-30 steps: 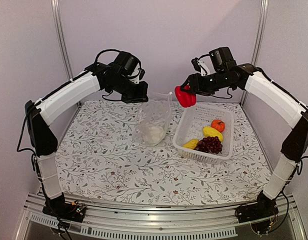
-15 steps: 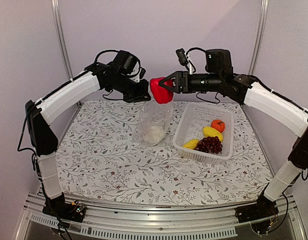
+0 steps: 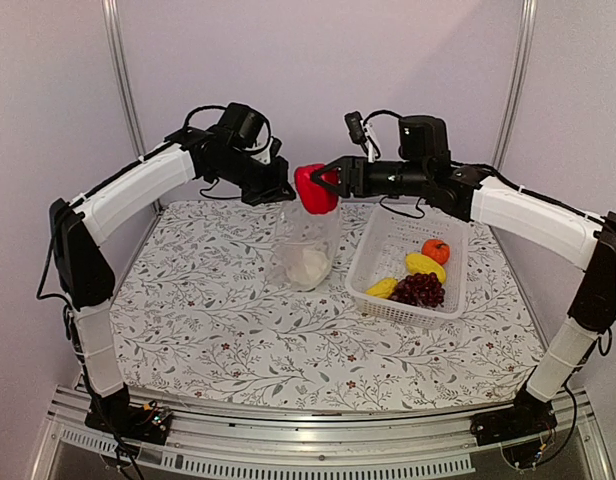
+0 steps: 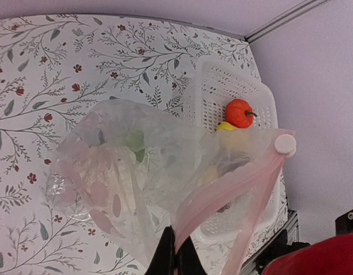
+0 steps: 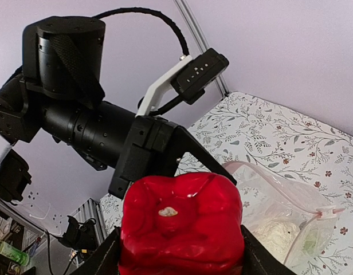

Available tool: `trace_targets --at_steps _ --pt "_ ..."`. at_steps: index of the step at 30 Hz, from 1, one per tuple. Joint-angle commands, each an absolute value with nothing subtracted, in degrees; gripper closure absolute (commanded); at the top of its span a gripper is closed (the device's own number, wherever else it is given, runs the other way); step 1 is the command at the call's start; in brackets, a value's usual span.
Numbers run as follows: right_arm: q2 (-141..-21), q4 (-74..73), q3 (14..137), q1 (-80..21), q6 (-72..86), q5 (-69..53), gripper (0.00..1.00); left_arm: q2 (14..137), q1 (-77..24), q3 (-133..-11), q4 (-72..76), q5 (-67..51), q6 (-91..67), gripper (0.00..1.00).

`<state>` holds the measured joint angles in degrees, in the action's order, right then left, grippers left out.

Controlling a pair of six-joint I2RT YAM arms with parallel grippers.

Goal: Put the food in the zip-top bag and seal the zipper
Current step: Place the fake vegetable in the zipper food storage bag, then adjust the zipper food storage bag.

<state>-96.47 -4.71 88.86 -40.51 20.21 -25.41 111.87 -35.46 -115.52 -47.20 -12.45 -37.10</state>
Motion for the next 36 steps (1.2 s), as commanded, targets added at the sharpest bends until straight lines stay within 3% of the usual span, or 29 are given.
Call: trace_targets --at_steps 1,11,15,20,24,27,30,33,36 --pt "-100.2 -4.9 90.5 -41.3 18.3 -21.6 0.44 110.5 -34.7 -115.1 -46.0 -13.4 -37.7 1.0" --pt "-100.5 -9.7 91.9 -41.3 17.0 -18.4 0.17 110.1 -34.2 -113.2 -43.6 -13.8 -39.3 1.0" --pt "-99.9 -15.2 94.7 -41.3 16.9 -15.8 0.17 110.6 -33.9 -113.1 -43.0 -14.2 -39.7 1.0" --pt "-99.1 -28.9 99.3 -41.3 18.0 -4.3 0.22 111.0 -33.8 -113.2 -42.4 -15.1 -39.8 1.0" --pt "-101.5 -38.0 102.1 -41.3 18.2 -5.9 0.23 111.4 -33.9 -113.0 -41.7 -16.2 -39.5 1.0" --pt "-105.3 -42.2 103.7 -41.3 19.8 -7.4 0.27 111.6 -34.0 -112.9 -40.6 -17.6 -38.7 1.0" --pt "-108.2 -43.6 104.5 -41.3 21.6 -7.7 0.38 112.1 -34.0 -113.3 -40.5 -18.4 -38.0 1.0" --pt "-110.6 -45.5 106.7 -41.2 23.1 -7.1 0.51 111.9 -34.2 -113.1 -40.8 -18.7 -37.2 1.0" --pt "-112.0 -47.2 108.8 -40.8 23.7 -7.5 0.74 111.9 -34.5 -113.1 -42.4 -18.4 -35.7 0.93"
